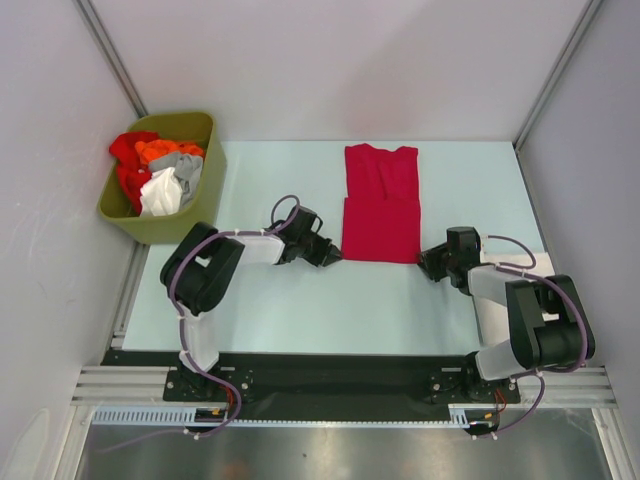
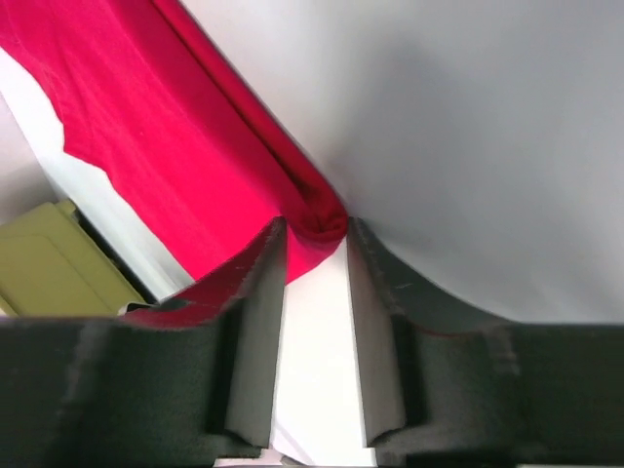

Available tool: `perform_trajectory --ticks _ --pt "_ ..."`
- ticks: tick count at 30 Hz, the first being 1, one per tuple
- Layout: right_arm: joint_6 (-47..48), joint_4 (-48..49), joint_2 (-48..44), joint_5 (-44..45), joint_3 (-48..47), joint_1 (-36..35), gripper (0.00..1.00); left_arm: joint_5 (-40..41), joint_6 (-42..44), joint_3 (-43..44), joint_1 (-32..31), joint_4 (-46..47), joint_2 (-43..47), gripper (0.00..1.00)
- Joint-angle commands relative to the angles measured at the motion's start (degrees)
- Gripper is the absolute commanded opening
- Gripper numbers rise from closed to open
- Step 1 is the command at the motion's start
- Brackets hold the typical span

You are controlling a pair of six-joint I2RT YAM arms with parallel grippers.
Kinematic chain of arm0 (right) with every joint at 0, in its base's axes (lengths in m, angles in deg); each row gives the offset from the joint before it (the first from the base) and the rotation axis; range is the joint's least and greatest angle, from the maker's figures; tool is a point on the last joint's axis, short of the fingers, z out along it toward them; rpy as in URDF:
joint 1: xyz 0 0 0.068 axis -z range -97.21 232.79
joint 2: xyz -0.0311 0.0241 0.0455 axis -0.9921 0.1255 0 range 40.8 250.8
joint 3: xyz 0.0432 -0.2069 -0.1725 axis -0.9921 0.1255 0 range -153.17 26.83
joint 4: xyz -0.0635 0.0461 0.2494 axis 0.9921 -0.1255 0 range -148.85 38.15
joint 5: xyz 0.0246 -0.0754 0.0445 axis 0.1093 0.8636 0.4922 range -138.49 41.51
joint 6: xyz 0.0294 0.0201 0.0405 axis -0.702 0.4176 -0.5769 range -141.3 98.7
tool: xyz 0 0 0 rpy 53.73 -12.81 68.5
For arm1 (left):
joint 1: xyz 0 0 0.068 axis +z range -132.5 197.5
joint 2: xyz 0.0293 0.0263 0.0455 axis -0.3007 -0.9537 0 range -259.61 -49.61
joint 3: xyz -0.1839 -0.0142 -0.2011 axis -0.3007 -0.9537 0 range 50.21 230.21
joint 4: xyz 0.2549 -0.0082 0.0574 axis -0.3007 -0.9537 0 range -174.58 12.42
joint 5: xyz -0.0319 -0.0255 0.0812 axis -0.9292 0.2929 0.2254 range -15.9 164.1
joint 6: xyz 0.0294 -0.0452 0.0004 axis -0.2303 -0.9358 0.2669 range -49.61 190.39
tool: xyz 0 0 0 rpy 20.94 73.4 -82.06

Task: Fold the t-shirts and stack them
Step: Fold the tshirt

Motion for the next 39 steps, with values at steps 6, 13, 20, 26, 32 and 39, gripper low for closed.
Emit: perform_trajectory --ticks 6,13,20,26,32,39 --pt "1.58 -5.71 1.66 2.05 0.71 -0.34 0.0 3.2 2.02 -0.07 -0.32 -3.5 -2.55 0.0" --pt "4.49 -14.66 -4.3 -0.41 1.76 -0.16 0.0 4.34 2.99 -3.32 -2.07 -3.68 3.15 0.0" --pt "4.92 -28.8 -21.34 -0.59 6.07 -0.6 0.0 5.39 -1.14 -12.54 -6.72 -3.85 13.34 0.0" --pt "5.1 -43.9 -37.85 -0.94 7.12 -0.69 0.0 7.59 -4.12 -19.23 -11.47 -5.34 24.06 0.0" --pt "2.38 -54.39 -53.68 -0.85 10.9 -1.39 0.0 9.09 -10.1 -25.2 -16.75 -6.66 32.42 0.0" --pt "1.85 -60.98 -58.71 -0.85 8.02 -2.18 0.0 9.44 -10.98 -25.48 -19.48 -9.47 37.25 0.0"
